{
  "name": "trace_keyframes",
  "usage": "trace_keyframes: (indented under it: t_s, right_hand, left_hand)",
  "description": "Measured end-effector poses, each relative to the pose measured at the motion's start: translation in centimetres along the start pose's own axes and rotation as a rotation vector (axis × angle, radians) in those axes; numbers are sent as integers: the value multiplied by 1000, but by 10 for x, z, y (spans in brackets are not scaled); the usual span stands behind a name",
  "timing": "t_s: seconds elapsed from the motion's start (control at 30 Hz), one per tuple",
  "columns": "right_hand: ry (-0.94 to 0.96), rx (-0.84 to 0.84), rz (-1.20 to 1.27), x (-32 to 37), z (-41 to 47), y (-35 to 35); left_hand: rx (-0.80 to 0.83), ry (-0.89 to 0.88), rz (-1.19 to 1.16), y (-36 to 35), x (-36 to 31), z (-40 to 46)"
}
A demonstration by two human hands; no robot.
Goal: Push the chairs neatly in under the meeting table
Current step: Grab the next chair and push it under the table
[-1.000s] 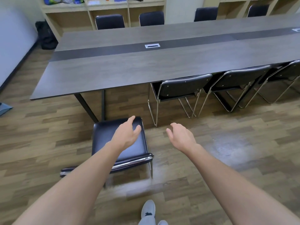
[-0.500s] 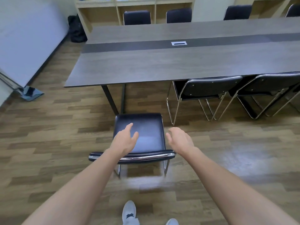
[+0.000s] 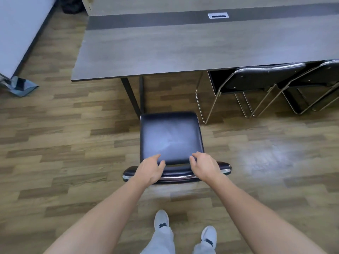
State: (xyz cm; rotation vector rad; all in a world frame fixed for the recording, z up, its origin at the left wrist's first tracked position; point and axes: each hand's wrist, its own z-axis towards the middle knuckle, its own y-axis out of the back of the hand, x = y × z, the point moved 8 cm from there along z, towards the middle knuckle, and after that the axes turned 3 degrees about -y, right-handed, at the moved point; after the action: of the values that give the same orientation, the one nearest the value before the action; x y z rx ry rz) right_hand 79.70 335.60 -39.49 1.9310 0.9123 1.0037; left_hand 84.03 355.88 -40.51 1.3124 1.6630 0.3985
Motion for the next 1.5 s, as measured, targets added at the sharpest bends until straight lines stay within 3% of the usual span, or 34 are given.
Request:
trace_keyframes:
  t_s: [0.2,0.57,0.7,0.8,0.87,1.03,1.13,1.5]
  right_hand:
    - [-212,217,-195,-33,-7,-49]
    - [-392,286,-225,-76,15,-45]
    - [-478,220,-138,-101,19,-39]
    - [-524,213,-49,-111,22,-36]
    - [-580,186,22,-117,23,-34]
    - [-859,59,510,-142,13,-47]
    - [-983,-68,802,-161,14,-71]
    - [-938,-206,744,-142,3,-38]
  left_hand:
    - [44,42,182,-23,34,8]
    - [-111,280,381,-28,63,1]
    - [-342,437,134,-19,77,-9]
    - [-525,600,-230,-17,90,-27]
    - [-565,739,-481,-30,98,-36]
    - [-686,1012,-1011,-68,103,-40]
    - [-658,1024,-1023,-69,101,-36]
    - [-626,1009,-1015,-60,103,-31]
